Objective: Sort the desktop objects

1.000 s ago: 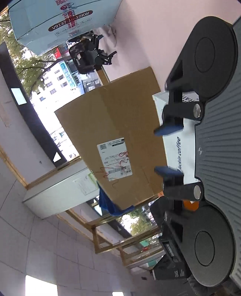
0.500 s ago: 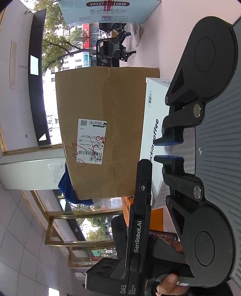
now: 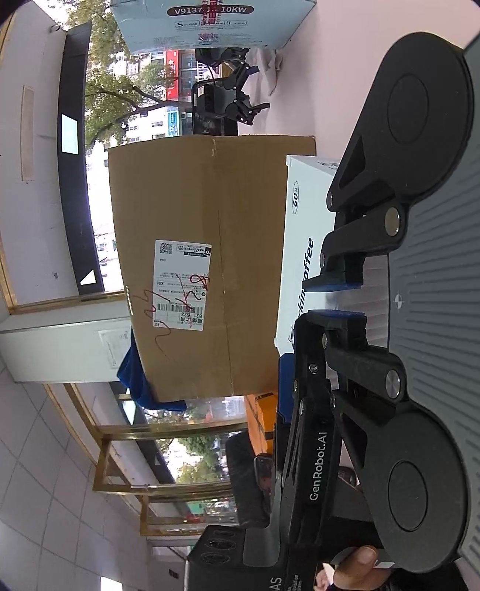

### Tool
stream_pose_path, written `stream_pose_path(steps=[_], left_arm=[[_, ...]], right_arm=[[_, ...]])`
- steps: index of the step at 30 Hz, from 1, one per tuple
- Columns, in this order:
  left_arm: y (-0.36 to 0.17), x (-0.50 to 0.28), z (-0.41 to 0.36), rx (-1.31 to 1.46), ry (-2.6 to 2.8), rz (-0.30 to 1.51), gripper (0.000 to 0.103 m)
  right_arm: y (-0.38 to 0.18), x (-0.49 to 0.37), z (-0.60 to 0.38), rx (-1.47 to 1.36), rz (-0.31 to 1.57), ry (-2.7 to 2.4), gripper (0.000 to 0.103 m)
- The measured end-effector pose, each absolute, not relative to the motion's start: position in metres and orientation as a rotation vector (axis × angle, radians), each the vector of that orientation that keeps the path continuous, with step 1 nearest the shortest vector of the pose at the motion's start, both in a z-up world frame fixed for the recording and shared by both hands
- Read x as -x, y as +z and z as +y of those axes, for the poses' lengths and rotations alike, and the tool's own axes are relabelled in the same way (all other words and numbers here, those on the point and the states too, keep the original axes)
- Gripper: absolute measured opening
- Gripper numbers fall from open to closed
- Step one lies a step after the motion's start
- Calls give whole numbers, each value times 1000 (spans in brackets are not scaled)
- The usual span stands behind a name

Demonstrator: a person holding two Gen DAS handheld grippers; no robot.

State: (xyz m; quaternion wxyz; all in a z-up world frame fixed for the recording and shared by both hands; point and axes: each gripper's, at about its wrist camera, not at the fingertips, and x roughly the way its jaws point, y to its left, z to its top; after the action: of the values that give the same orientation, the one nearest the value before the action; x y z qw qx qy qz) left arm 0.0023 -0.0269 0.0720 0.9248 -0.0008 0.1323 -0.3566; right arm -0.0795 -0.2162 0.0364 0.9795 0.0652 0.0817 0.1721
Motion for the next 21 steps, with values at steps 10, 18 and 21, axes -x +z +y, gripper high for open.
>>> stream_pose_path(steps=[10,18,21], left_arm=[[91,-27,17,301,-530,288,103],[63,-81,27,438,-537,617,103],[55,-87,20,474,-621,687,103]], right_arm=[[46,94,-262,-429,-22,243,103],[17,56,-304,-802,279,206,103],[11,48,-307,-861,341,239,103]])
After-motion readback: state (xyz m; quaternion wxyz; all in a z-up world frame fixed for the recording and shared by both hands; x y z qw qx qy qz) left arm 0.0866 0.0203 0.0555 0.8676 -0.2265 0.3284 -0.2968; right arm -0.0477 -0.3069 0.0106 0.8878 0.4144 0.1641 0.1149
